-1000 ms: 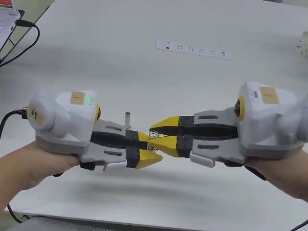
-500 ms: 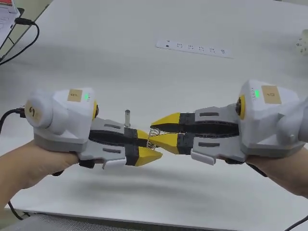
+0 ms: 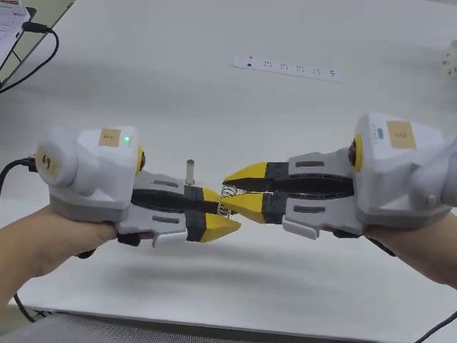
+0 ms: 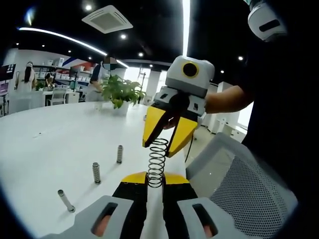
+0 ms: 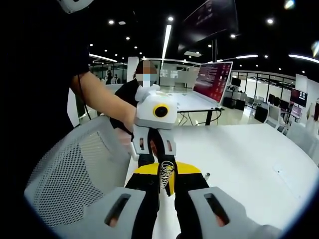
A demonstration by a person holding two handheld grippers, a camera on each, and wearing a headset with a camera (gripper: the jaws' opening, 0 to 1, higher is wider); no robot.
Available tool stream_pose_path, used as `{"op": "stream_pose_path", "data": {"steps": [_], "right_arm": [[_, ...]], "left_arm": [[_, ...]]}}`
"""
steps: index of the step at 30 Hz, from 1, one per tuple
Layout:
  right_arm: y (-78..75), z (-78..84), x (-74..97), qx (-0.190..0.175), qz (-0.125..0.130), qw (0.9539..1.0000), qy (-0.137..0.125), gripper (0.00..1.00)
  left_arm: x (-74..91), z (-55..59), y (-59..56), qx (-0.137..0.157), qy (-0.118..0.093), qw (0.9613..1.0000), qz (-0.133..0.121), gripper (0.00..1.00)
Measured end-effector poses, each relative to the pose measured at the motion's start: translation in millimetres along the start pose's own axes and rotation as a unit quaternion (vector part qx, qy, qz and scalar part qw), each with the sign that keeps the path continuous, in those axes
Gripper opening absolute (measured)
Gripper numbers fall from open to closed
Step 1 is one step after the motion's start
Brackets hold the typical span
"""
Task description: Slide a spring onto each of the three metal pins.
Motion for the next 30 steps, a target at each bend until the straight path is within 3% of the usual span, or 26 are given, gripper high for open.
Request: {"op": "stream_pose_path", "data": {"steps": [10, 30], "right_arm": [[-2.5, -0.2, -1.2, -0.014, 0.001, 0.9999, -0.005, 0.07], [-4.0, -3.2, -1.5, -0.013, 0.005, 0.9999, -0.004, 0.07]], "left_arm": [[-0.9, -0.4, -0.2, 0.012, -0.002, 0.9999, 0.001, 0.03], [-0.6, -0.6, -0.5, 0.02, -0.002, 0.9998, -0.002, 0.16]]}}
Point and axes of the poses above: the centre of the closed fingertips' face, and the gripper's own axes: x roughly backward along the fingers, y roughly to its left, z roughly out of its underside, the point moved 3 cm from there along x, roughly backward along the fingers, and after that the axes turned 4 degrees about y, right-handed, at the moved point
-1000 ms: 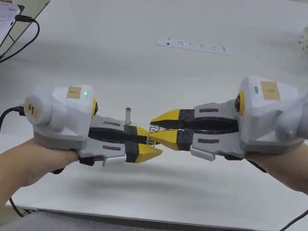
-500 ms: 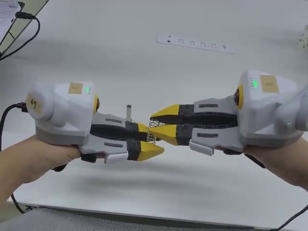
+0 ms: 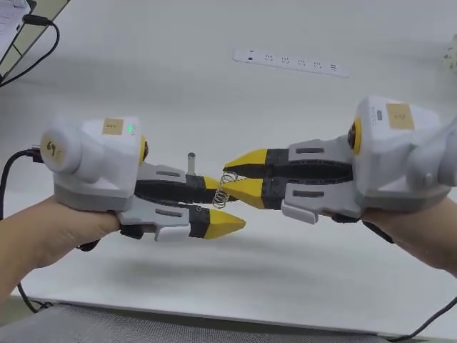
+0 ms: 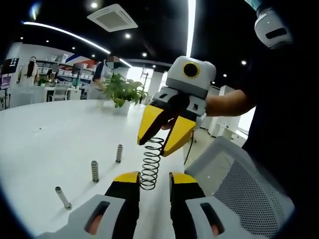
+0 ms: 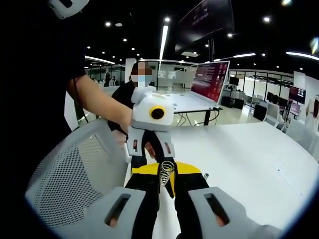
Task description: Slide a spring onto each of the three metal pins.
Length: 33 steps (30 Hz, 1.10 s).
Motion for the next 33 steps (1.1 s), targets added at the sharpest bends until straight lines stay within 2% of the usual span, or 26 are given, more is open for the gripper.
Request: {"op": "stream_pose_path", "data": {"steps": [26, 33], "right_arm": [[-0.9, -1.2, 0.7, 0.012, -0.003, 0.9999, 0.009, 0.07], [-4.0, -1.4, 1.3, 0.012, -0.001, 0.9999, 0.009, 0.07]], "left_arm": [[5.3, -1.5, 5.7, 0.003, 0.001, 0.9999, -0.015, 0.16], [16.3, 2.5, 13.4, 0.007, 0.007, 0.9993, -0.035, 0.17]]}}
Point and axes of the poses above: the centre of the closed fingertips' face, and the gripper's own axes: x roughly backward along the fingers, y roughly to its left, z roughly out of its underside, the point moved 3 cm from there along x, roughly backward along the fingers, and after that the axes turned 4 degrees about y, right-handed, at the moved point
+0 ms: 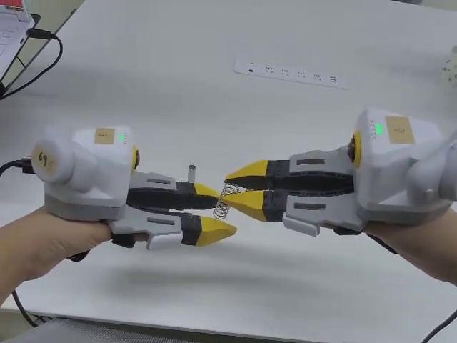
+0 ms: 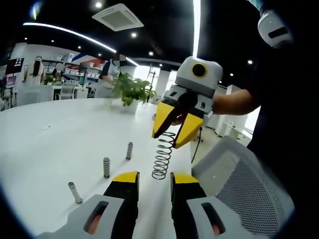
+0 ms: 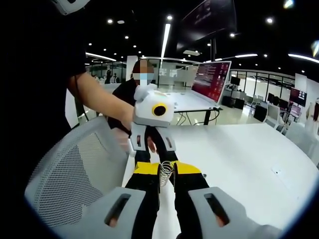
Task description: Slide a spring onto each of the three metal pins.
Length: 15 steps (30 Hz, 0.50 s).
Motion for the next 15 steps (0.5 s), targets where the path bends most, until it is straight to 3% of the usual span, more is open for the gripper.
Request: {"op": "stream_pose_path", "data": {"steps": [7, 15], "right_arm": [[-3.7, 0.4, 0.3, -0.001, 0.005, 1.0, 0.001, 0.07], [-6.6, 1.5, 0.1, -0.002, 0.009, 0.9999, 0.003, 0.07]], "left_arm": [[24.1, 6.6, 16.0, 0.011, -0.004, 0.999, -0.042, 0.21], [44.2, 14.4, 27.7, 0.006, 0.0, 0.9961, -0.089, 0.47]]}}
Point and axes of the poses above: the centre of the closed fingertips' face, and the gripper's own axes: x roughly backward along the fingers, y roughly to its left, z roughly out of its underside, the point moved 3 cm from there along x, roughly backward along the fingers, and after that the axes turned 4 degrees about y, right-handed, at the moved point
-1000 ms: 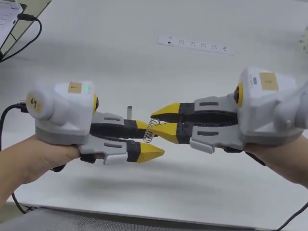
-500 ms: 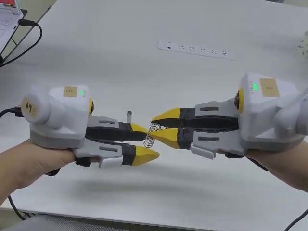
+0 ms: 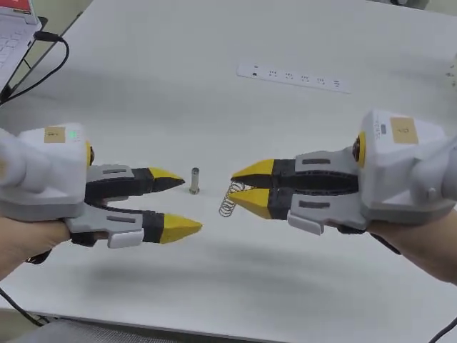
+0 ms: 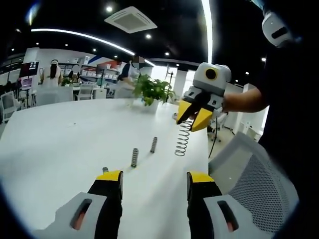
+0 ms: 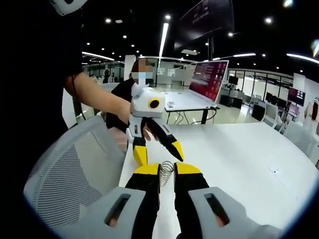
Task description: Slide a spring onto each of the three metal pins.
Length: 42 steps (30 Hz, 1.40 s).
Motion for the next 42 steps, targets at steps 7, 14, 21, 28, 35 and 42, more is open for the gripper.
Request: {"op": "stream_pose_path", "data": {"steps": [7, 14, 21, 28, 35, 42], "right_arm": [[-2.1, 2.7, 0.5, -0.001, 0.003, 1.0, 0.005, 0.07], [-5.1, 6.5, -0.7, -0.002, 0.008, 0.9999, 0.011, 0.07], [-12.6, 10.2, -3.4, 0.002, 0.019, 0.9995, 0.023, 0.07], [-18.0, 11.4, -6.1, 0.006, 0.023, 0.9992, 0.031, 0.07], [-29.4, 8.8, -11.2, 0.007, 0.03, 0.9989, 0.034, 0.07], [-41.2, 7.2, -21.4, 0.028, 0.029, 0.9979, 0.052, 0.07]], "left_arm": [[11.8, 6.5, 5.9, -0.012, -0.003, 0.9995, -0.029, 0.73], [23.1, 10.9, 11.9, -0.009, -0.011, 0.9987, -0.05, 0.88], [29.9, 10.2, 20.1, 0.0, -0.038, 0.9967, -0.072, 0.98], [34.5, 10.6, 28.1, -0.004, -0.043, 0.9956, -0.083, 0.98], [38.2, 6.7, 28.7, -0.002, -0.055, 0.9951, -0.083, 0.98], [37.3, 7.4, 28.6, -0.005, -0.051, 0.9952, -0.084, 0.98]]}}
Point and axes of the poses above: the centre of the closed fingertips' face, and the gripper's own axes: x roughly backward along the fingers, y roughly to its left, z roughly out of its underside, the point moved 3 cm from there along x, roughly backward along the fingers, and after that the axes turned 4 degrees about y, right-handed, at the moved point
